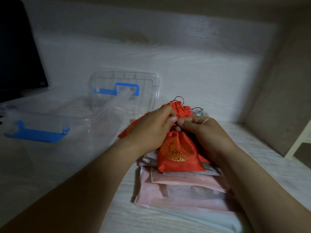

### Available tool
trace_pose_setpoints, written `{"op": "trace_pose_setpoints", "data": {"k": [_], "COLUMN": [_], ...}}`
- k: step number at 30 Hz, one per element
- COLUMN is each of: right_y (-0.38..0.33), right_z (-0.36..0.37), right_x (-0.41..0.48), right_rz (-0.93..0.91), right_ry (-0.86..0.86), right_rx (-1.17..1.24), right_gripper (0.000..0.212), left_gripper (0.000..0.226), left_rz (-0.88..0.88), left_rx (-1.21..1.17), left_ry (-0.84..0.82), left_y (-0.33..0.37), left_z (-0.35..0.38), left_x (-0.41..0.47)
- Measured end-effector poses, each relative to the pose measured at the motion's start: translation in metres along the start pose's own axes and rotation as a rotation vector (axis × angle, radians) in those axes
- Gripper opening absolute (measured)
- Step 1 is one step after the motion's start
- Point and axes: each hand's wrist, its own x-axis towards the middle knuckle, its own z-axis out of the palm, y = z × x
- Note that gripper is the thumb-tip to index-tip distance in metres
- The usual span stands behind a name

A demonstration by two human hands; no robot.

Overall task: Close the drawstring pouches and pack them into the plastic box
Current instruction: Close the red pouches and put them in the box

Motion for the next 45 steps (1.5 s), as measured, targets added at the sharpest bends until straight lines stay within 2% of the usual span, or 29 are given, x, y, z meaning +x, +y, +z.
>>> {"op": "trace_pose_setpoints", "data": {"k": [5, 9, 11, 15, 22, 26, 29, 36, 45], "right_y": [0.001, 0.0, -0.002, -0.005, -0.006, -0.007, -0.004, -0.002, 0.006], "right_z": [0.0, 0.0, 0.0, 0.002, 0.002, 0.002, 0.004, 0.004, 0.002], "right_x": [0.001, 0.001, 0.0, -0.003, -0.005, -0.007, -0.007, -0.007, -0.002], "right_rz": [-0.074, -0.119, -0.143, -0.183, -0.159, -0.159, -0.187, -0.225, -0.232], "right_ry": [0.033, 0.073, 0.085, 0.117, 0.108, 0.1, 0.114, 0.13, 0.156], "right_rx": [-0.041, -0.089, -0.121, -0.158, -0.107, -0.122, -0.135, -0.229, -0.195], "right_gripper": [0.01, 0.017, 0.019, 0.025, 0.027, 0.019, 0.021, 0.007, 0.01], "left_gripper": [0.021, 0.024, 0.022, 0.013, 0.012, 0.009, 0.008, 0.017, 0.012], "left_rz": [-0.071, -0.207, -0.232, -0.198, -0.095, -0.092, -0.09, -0.034, -0.033], "left_rx": [-0.118, -0.231, -0.299, -0.353, -0.297, -0.353, -0.336, -0.275, -0.254], "left_ry": [-0.028, -0.15, -0.159, -0.094, -0.059, -0.078, -0.061, -0.011, 0.004], "left_y": [-0.002, 0.003, 0.007, 0.004, -0.003, -0.007, -0.011, -0.016, -0.017], "left_z": [-0.003, -0.005, -0.005, -0.002, 0.001, 0.004, 0.007, 0.011, 0.015], "left_x": [0.0, 0.0, 0.0, 0.0, -0.002, -0.001, -0.001, -0.003, -0.006]}}
